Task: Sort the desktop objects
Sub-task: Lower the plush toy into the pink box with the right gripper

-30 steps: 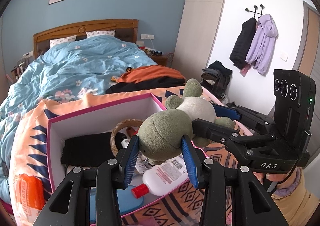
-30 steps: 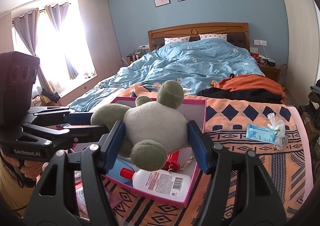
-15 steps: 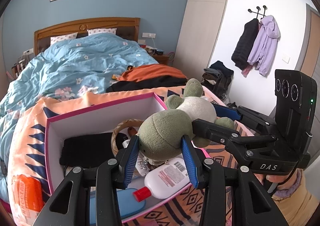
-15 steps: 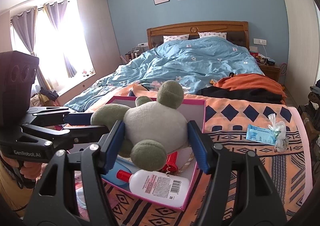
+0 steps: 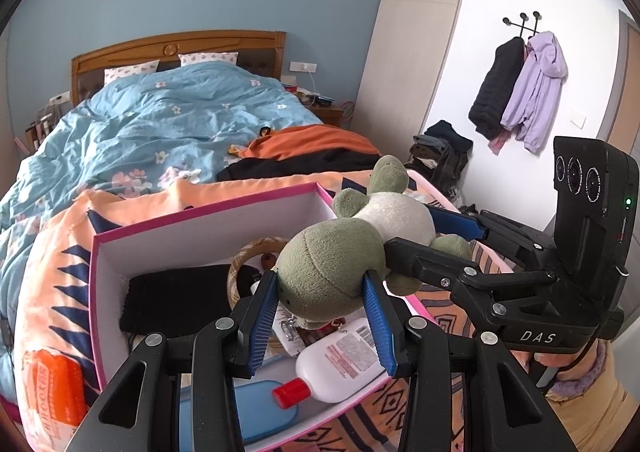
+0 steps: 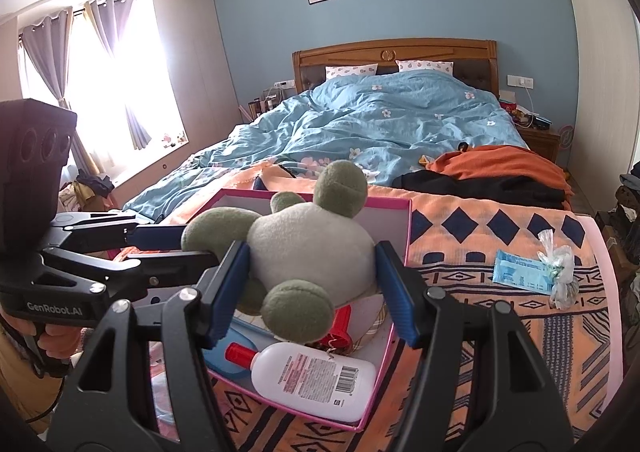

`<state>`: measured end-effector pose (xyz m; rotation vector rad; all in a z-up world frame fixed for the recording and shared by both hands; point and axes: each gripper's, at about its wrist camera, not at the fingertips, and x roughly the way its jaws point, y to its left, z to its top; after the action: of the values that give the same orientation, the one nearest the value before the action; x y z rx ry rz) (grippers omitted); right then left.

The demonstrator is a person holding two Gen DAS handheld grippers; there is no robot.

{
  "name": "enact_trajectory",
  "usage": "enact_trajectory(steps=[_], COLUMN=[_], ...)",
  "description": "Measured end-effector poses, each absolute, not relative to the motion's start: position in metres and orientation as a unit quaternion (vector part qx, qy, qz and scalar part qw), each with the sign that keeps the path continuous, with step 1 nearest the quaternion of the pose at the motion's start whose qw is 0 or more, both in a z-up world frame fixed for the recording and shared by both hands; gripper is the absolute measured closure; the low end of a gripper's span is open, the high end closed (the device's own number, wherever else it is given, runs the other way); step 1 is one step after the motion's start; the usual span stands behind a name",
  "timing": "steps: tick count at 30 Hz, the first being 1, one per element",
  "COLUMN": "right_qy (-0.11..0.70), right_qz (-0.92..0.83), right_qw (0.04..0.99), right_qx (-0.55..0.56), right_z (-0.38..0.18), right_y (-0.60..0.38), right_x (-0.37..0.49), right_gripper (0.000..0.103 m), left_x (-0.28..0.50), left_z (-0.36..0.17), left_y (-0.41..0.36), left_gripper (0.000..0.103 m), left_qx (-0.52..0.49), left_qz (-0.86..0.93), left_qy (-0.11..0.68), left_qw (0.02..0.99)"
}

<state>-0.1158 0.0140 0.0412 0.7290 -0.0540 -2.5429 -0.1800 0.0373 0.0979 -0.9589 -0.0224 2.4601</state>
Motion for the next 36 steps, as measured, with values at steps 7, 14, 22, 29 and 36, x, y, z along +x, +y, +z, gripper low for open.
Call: enact_trajectory(steps=[7, 14, 22, 29, 36], right_qy=[-0.019, -0.017, -0.014, -0.015, -0.016], right_qz=[-0.931, -0.931, -0.931, -0.929, -0.926], right_qw=[0.243, 0.24, 0.238, 0.239, 0.24], right_qx=[0.27, 0.274, 0.277, 0.283, 0.291], right_z=[0.039, 0.037, 0.036, 0.033, 0.03], right_y=[0.012, 0.012, 0.01, 0.01, 0.009], right_x=[-0.12, -0.126, -0.13, -0.139, -0.149], right_gripper=[0.037, 0.037, 0.037, 0.037, 0.037], left_x=[-0.184, -0.188, -0.193, -0.195, -0.203], left_z=[0.097, 0.094, 0.091, 0.091, 0.086], left_y=[0.039, 0.038, 0.038, 0.038, 0.038], left_gripper=[0.06, 0.06, 0.06, 0.06, 0.06], left_qx=[-0.354, -0.357, -0.36, -0.363, -0.367], left_qz=[0.902, 0.901, 0.9, 0.9, 0.9], left_qy=[-0.009, -0.013, -0.017, -0.021, -0.021], left_qw=[0.246, 0.246, 0.244, 0.241, 0.235])
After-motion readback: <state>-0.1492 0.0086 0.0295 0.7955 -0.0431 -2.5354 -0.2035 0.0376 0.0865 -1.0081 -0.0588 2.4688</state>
